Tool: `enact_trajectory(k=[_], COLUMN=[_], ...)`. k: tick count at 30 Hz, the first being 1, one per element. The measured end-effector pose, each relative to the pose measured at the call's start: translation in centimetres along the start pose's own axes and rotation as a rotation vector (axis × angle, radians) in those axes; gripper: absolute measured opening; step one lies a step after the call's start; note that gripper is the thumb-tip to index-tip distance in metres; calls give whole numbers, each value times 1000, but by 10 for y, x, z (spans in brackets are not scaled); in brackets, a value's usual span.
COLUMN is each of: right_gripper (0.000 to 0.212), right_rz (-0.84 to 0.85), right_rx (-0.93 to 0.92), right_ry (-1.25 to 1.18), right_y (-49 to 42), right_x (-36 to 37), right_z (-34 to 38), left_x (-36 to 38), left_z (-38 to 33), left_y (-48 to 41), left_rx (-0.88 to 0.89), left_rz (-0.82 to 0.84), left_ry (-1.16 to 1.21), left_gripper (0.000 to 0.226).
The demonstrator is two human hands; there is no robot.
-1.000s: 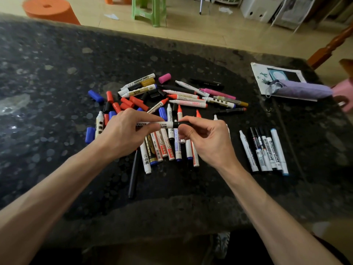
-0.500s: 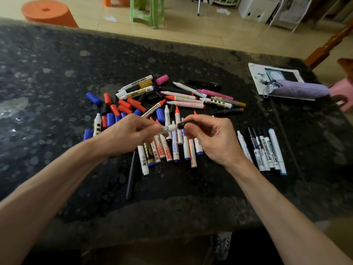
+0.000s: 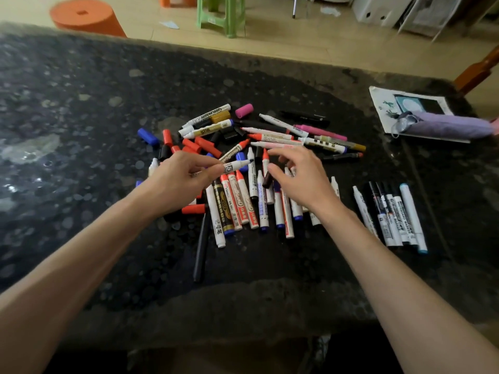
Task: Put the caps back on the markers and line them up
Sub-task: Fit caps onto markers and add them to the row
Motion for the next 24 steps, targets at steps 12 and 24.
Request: enact_trajectory(k=[12, 24], right_gripper=[43, 21], right_rz=[-126, 72], right_rx=[27, 315], right_ry=[359, -733], right_y=[-32, 8], right_x=[20, -7], right_z=[21, 23], left_x=[-9, -17], left_z=[6, 12], left_y=[6, 9], left_rx=[-56, -62], left_rz=[-69, -91], left_ry=[-72, -63], left_gripper=[29, 27])
Point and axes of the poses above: each hand's wrist, its own y-axis away from the middle knuckle, its own x-axis out of the palm, z = x × y, the point moved 9 cm from there along -y, towards the middle knuckle, and after that the axes turned 1 degree about y, right-handed, at the moved point
